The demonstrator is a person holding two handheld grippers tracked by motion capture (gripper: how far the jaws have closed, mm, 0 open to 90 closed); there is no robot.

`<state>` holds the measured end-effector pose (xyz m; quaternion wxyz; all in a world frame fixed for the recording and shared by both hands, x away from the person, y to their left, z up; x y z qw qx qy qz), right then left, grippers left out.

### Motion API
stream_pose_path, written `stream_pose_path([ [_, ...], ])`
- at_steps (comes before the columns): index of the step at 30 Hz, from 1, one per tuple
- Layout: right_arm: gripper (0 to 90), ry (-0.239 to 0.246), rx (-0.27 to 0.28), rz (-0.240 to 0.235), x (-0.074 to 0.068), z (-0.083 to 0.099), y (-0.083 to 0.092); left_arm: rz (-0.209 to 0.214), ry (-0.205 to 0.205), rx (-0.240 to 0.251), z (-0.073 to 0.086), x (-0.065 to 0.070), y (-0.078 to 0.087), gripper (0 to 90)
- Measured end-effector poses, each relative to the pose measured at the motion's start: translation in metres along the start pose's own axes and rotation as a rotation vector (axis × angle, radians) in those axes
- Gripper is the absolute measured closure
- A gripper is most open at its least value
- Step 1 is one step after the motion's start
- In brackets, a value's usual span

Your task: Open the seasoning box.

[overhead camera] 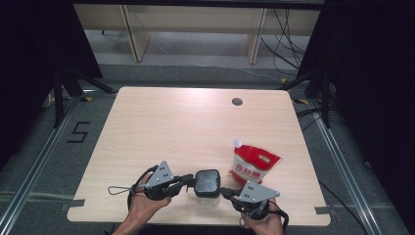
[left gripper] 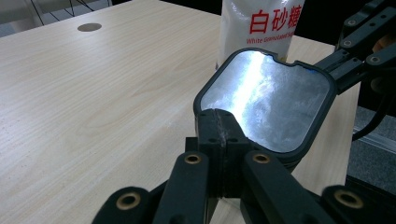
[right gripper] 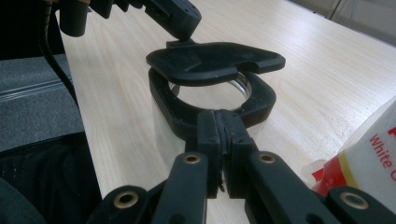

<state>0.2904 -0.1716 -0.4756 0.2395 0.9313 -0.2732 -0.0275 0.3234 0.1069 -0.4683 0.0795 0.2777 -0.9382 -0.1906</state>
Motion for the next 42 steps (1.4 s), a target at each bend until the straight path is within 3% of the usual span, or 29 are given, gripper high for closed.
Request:
stream_pose_path([
  [4, 88.1, -0.001, 0.012, 0.002, 0.000, -0.004, 0.000, -0.003, 0.008, -0.003, 0.000, 0.001, 0.000, 89.0],
  [5, 88.1, 0.001, 0.018, -0.016, 0.000, -0.005, -0.001, -0.006, 0.009, -0.001, 0.000, 0.001, 0.000, 89.0],
  [10, 88.3, 0.006, 0.016, -0.002, 0.000, -0.007, -0.001, 0.003, 0.004, 0.001, 0.000, 0.000, 0.000, 88.4],
  [13, 88.3, 0.003, 0.021, -0.005, -0.001, -0.008, -0.001, -0.012, 0.009, 0.000, -0.001, -0.006, 0.004, 77.0],
  [16, 88.3, 0.000, 0.022, -0.007, -0.001, -0.009, -0.001, 0.023, 0.023, 0.012, 0.000, -0.013, 0.012, 67.8],
  [20, 88.3, 0.011, 0.012, -0.005, 0.000, -0.009, 0.000, 0.048, -0.006, -0.020, 0.006, -0.016, 0.017, 60.6],
  [21, 88.3, 0.012, 0.015, -0.007, 0.000, -0.009, 0.000, 0.051, 0.003, -0.036, 0.009, -0.015, 0.017, 57.7],
  [26, 88.3, 0.006, 0.024, -0.002, -0.001, -0.011, 0.000, 0.095, -0.043, -0.092, 0.025, -0.016, 0.006, 48.1],
  [32, 88.3, 0.028, 0.040, 0.007, -0.001, -0.014, 0.000, 0.121, -0.053, -0.112, 0.036, -0.018, -0.005, 49.0],
  [33, 88.3, -0.012, 0.032, 0.004, -0.003, -0.014, 0.000, 0.124, -0.069, -0.114, 0.037, -0.017, -0.008, 48.7],
  [34, 88.3, 0.013, 0.028, 0.002, -0.001, -0.014, 0.001, 0.122, -0.076, -0.123, 0.038, -0.017, -0.009, 48.7],
  [36, 88.3, 0.009, 0.036, 0.001, -0.002, -0.015, 0.000, 0.120, -0.075, -0.122, 0.039, -0.016, -0.013, 49.1],
  [39, 88.3, 0.012, 0.044, 0.001, -0.002, -0.017, 0.000, 0.115, -0.095, -0.123, 0.039, -0.017, -0.017, 51.5],
  [40, 88.3, 0.013, 0.045, 0.001, -0.002, -0.018, 0.000, 0.114, -0.080, -0.115, 0.040, -0.016, -0.018, 52.0],
  [41, 88.3, 0.013, 0.052, 0.002, -0.003, -0.018, 0.000, 0.114, -0.108, -0.126, 0.040, -0.018, -0.018, 53.4],
  [42, 88.3, 0.022, 0.055, 0.008, -0.003, -0.020, 0.000, 0.111, -0.101, -0.126, 0.040, -0.017, -0.018, 58.2],
])
Point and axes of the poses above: each handheld gripper's, and its own axes: y roughly backward along the jaws, z roughly out of its underside, x roughly to its right, the point moved 1 cm from there along -y, roughly forward along the jaws, and after that the axes turned 1 degree about -y, right-handed, at the moved point
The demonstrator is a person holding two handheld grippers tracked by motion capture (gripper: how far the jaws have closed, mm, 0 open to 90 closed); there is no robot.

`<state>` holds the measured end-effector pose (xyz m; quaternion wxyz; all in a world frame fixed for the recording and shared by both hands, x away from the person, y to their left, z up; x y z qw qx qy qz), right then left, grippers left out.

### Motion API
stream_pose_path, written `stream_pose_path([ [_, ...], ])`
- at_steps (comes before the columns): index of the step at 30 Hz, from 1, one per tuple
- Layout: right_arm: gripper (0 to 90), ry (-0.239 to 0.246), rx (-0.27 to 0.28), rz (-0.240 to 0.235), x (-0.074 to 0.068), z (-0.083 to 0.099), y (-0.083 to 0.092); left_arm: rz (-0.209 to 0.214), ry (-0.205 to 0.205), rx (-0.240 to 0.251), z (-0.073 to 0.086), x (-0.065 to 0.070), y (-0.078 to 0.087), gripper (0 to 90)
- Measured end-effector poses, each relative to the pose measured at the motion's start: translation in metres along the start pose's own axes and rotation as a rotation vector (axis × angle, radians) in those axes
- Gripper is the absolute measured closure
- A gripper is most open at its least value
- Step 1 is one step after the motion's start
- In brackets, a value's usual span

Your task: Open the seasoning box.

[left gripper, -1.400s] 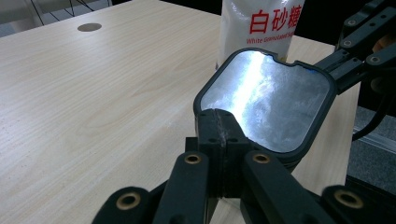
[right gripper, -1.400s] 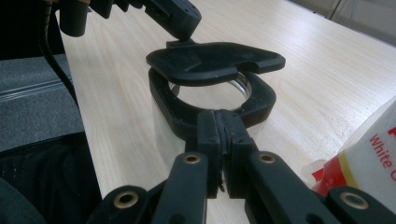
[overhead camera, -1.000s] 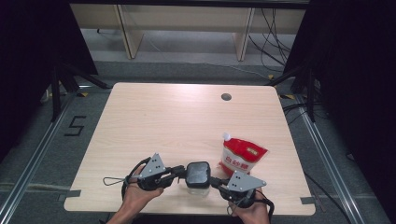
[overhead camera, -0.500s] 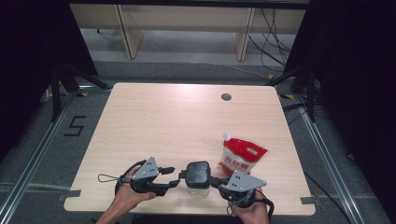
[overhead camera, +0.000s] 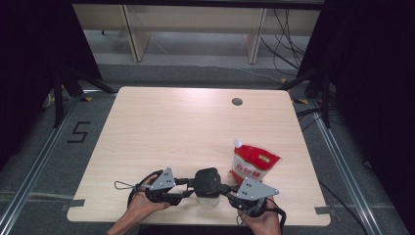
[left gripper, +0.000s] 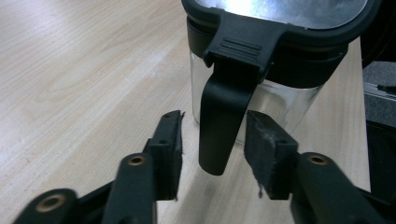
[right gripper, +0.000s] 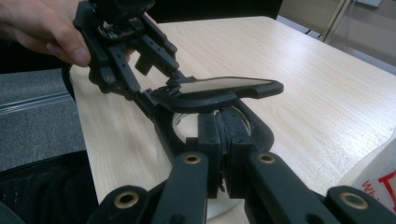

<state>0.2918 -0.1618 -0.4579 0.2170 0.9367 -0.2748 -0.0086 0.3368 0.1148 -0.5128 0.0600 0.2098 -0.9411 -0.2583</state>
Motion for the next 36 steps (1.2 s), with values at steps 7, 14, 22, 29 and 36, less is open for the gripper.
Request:
stream_pose_path([
  [7, 88.3, -0.009, 0.008, -0.009, -0.002, -0.005, -0.002, -0.004, -0.014, 0.007, 0.000, 0.002, 0.002, 72.1],
  [14, 88.3, 0.013, 0.025, -0.014, -0.003, -0.014, -0.005, -0.009, -0.008, -0.006, -0.001, 0.005, 0.002, 73.6],
  [22, 88.3, 0.020, 0.042, -0.013, -0.006, -0.023, -0.008, -0.024, -0.008, -0.026, -0.002, 0.008, 0.004, 73.6],
  [29, 88.3, 0.035, 0.054, -0.024, -0.011, -0.032, -0.014, -0.018, -0.007, -0.027, -0.002, 0.009, 0.004, 73.6],
  [36, 88.3, 0.056, 0.054, -0.045, -0.016, -0.043, -0.025, -0.024, -0.012, -0.032, -0.002, 0.008, 0.005, 73.6],
])
Point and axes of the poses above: each handheld gripper's, and its own axes: y roughly backward along the jaws, z roughly out of its underside, x roughly to its right, the point moved 1 cm from there along -y, roughly forward along the jaws, and after that the axes turned 1 degree about -y, right-handed, at the moved point
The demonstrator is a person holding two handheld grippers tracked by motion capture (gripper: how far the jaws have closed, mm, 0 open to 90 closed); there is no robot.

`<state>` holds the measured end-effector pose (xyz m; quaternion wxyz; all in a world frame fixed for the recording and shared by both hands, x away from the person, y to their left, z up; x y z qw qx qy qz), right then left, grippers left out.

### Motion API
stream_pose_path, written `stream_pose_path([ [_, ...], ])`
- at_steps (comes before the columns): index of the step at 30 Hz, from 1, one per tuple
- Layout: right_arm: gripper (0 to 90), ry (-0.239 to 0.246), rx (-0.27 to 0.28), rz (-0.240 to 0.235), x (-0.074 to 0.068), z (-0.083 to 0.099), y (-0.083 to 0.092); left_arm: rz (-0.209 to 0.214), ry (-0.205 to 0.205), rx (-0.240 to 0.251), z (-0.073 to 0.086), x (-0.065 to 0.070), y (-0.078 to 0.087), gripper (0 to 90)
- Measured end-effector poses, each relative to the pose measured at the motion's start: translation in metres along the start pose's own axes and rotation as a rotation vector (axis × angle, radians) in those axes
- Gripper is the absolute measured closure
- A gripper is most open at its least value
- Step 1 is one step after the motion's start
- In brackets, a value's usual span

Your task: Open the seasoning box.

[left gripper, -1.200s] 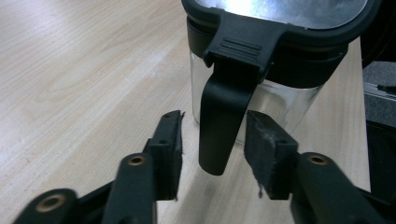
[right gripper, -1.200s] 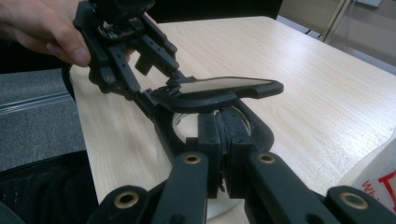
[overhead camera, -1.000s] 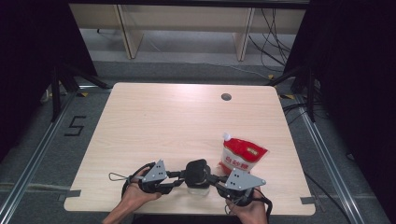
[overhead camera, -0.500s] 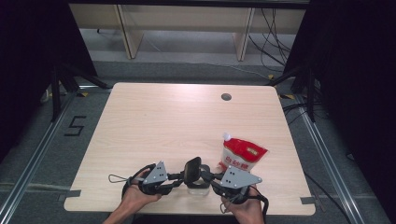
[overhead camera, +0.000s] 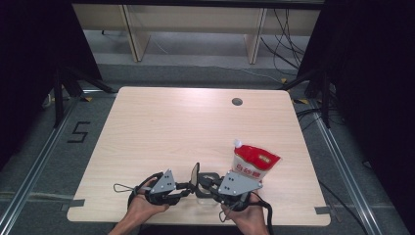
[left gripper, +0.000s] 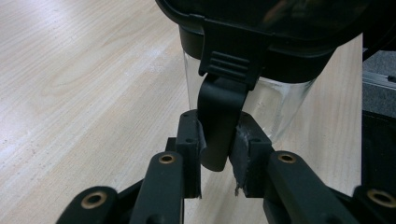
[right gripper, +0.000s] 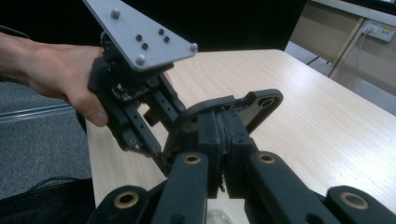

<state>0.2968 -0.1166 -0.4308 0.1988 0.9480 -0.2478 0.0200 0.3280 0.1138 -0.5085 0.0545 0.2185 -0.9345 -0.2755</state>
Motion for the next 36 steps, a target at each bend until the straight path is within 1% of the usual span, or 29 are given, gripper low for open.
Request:
stream_pose_path([
  [2, 88.3, -0.002, 0.003, 0.002, -0.001, -0.001, -0.001, -0.002, 0.000, 0.000, 0.000, 0.000, 0.000, 73.6],
  [3, 88.3, 0.024, -0.003, -0.010, -0.001, -0.003, -0.003, -0.003, 0.000, 0.000, 0.000, 0.000, 0.000, 73.5],
  [4, 88.3, 0.012, -0.006, -0.009, -0.002, -0.003, -0.004, 0.000, 0.000, -0.003, 0.000, 0.000, 0.000, 73.6],
  [5, 88.3, 0.022, -0.005, -0.007, -0.002, -0.004, -0.005, -0.001, 0.000, -0.001, 0.000, 0.000, 0.000, 73.6],
  [6, 88.2, 0.011, 0.001, -0.010, -0.002, -0.005, -0.006, 0.000, 0.001, -0.005, 0.000, 0.000, 0.000, 73.6],
  [7, 88.3, 0.012, -0.002, -0.012, -0.003, -0.005, -0.008, -0.006, 0.002, 0.000, 0.000, 0.000, 0.000, 73.6],
  [8, 88.3, 0.019, -0.006, -0.012, -0.003, -0.006, -0.008, -0.001, 0.001, -0.004, 0.000, 0.000, 0.000, 73.6],
  [10, 88.3, 0.020, -0.003, -0.017, -0.004, -0.007, -0.010, -0.005, 0.004, -0.002, 0.000, 0.000, 0.000, 73.6],
  [11, 88.3, 0.018, -0.007, -0.028, -0.004, -0.008, -0.012, -0.007, 0.002, -0.001, 0.000, 0.001, 0.000, 73.6],
  [12, 88.2, 0.022, -0.008, -0.030, -0.004, -0.008, -0.013, -0.005, 0.009, -0.001, 0.000, 0.001, 0.000, 73.5],
  [15, 88.2, 0.032, -0.009, -0.029, -0.004, -0.009, -0.015, -0.003, 0.010, -0.004, 0.000, 0.001, 0.000, 73.5],
  [18, 88.3, 0.025, -0.010, -0.026, -0.005, -0.009, -0.017, -0.003, 0.013, -0.004, 0.000, 0.001, 0.001, 73.5],
  [19, 88.2, 0.037, -0.013, -0.032, -0.004, -0.009, -0.018, -0.005, 0.009, -0.004, 0.000, 0.001, 0.001, 73.5],
  [20, 88.2, 0.032, -0.015, -0.036, -0.005, -0.009, -0.019, -0.006, 0.008, -0.006, 0.000, 0.001, 0.001, 73.5],
  [22, 88.2, 0.033, -0.009, -0.029, -0.006, -0.010, -0.020, -0.005, 0.020, 0.001, 0.000, 0.002, 0.001, 73.5],
  [23, 88.3, 0.028, -0.014, -0.033, -0.006, -0.010, -0.021, -0.004, 0.020, 0.003, 0.000, 0.002, 0.001, 73.5],
  [24, 88.2, 0.041, -0.018, -0.038, -0.006, -0.010, -0.021, 0.000, 0.008, 0.003, 0.000, 0.001, 0.001, 73.5],
  [25, 88.2, 0.039, -0.013, -0.034, -0.006, -0.010, -0.021, -0.002, 0.025, 0.004, 0.000, 0.002, 0.001, 73.5],
  [27, 88.2, 0.028, -0.013, -0.032, -0.007, -0.010, -0.022, -0.001, 0.017, 0.002, 0.000, 0.002, 0.001, 73.5],
  [29, 88.3, 0.024, -0.016, -0.035, -0.007, -0.010, -0.022, -0.001, 0.024, 0.003, 0.000, 0.002, 0.001, 73.5],
  [30, 88.3, 0.024, -0.016, -0.035, -0.007, -0.010, -0.022, -0.003, 0.009, -0.001, 0.000, 0.002, 0.001, 73.5],
  [31, 88.2, 0.023, -0.018, -0.038, -0.007, -0.009, -0.022, -0.003, 0.009, -0.001, 0.000, 0.002, 0.001, 73.5],
  [33, 87.9, 0.018, -0.015, -0.035, -0.007, -0.009, -0.022, 0.002, 0.012, 0.003, 0.000, 0.001, 0.001, 73.5],
  [35, 87.7, 0.027, -0.018, -0.041, -0.005, -0.009, -0.021, 0.000, 0.011, 0.003, 0.000, 0.001, 0.001, 73.4],
  [36, 87.4, 0.018, -0.012, -0.035, -0.006, -0.009, -0.021, 0.005, 0.024, 0.007, 0.000, 0.001, 0.000, 73.4],
])
Point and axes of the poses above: each handheld gripper's, and its own axes: y roughly backward along the jaws, z roughly out of its underside, x roughly to its right, the point moved 1 cm from there along -y, roughly forward along the jaws, and after that the axes turned 1 degree about -y, right-handed, at the moved point
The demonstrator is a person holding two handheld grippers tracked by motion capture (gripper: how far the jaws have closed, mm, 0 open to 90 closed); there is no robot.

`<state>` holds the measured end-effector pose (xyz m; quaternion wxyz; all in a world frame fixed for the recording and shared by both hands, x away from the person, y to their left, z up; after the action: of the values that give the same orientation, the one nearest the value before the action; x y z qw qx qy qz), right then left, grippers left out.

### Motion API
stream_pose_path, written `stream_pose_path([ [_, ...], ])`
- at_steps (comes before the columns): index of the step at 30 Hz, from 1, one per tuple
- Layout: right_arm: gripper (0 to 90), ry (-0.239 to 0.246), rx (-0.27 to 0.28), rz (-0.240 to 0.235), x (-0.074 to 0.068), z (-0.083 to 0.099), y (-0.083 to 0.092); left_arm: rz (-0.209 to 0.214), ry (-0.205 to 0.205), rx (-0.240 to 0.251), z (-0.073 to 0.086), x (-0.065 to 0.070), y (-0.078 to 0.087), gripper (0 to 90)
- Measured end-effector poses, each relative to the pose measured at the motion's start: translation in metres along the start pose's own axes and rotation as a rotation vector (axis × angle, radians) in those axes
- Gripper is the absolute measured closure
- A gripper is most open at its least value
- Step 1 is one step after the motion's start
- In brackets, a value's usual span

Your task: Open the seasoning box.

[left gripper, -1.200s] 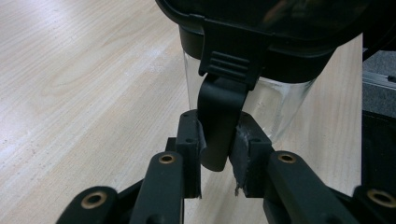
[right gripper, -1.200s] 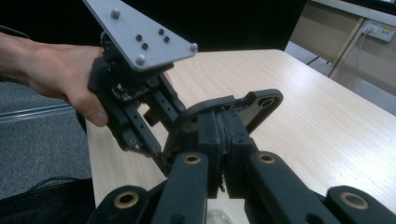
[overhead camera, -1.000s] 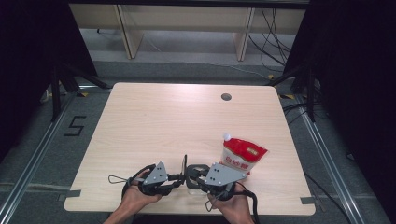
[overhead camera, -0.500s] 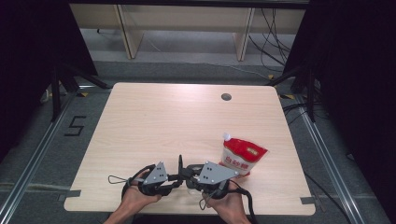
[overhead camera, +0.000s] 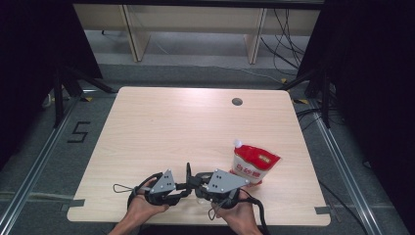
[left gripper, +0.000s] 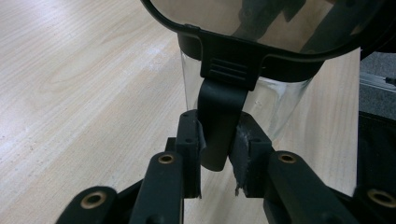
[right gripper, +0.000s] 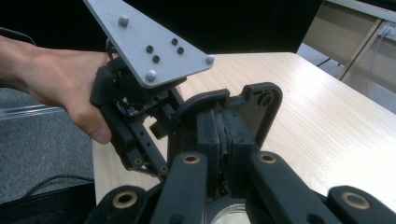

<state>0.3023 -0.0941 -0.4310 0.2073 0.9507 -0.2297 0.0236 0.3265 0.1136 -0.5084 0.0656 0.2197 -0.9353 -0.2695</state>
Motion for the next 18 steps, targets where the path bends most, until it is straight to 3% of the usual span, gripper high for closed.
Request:
stream_pose_path([
  [2, 87.2, -0.001, -0.001, 0.000, 0.000, 0.000, 0.000, -0.001, -0.018, -0.005, 0.000, -0.001, 0.001, 73.4],
  [10, 85.4, -0.005, -0.007, 0.009, 0.002, 0.003, 0.003, 0.001, 0.011, 0.007, 0.000, -0.001, 0.001, 72.2],
  [18, 83.0, -0.046, 0.002, 0.031, 0.010, 0.011, 0.017, 0.001, 0.026, 0.022, 0.000, -0.003, 0.009, 61.5],
])
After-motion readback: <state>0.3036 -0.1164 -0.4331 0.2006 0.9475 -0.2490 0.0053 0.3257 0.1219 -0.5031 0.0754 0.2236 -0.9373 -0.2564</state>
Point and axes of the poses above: each handheld gripper's, and its own axes: y roughly backward along the jaws, z roughly out of its underside, x roughly to its right, the point moved 1 cm from there along -y, roughly forward along the jaws, and after that the axes turned 1 degree about -y, right-handed, at the moved point
